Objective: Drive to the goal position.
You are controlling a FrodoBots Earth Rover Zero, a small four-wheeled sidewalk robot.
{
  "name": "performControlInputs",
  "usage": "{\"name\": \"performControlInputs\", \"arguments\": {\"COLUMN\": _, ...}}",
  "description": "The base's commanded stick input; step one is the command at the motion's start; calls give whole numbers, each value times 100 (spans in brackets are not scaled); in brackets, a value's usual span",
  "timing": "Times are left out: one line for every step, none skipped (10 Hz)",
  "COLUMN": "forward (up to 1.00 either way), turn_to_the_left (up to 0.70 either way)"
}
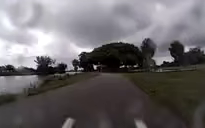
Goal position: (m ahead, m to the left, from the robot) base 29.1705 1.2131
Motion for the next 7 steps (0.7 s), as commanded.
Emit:
{"name": "performControlInputs", "arguments": {"forward": 100, "turn_to_the_left": 0}}
{"name": "performControlInputs", "arguments": {"forward": 100, "turn_to_the_left": 0}}
{"name": "performControlInputs", "arguments": {"forward": 100, "turn_to_the_left": 0}}
{"name": "performControlInputs", "arguments": {"forward": 100, "turn_to_the_left": 0}}
{"name": "performControlInputs", "arguments": {"forward": 100, "turn_to_the_left": 0}}
{"name": "performControlInputs", "arguments": {"forward": 100, "turn_to_the_left": 0}}
{"name": "performControlInputs", "arguments": {"forward": 100, "turn_to_the_left": 0}}
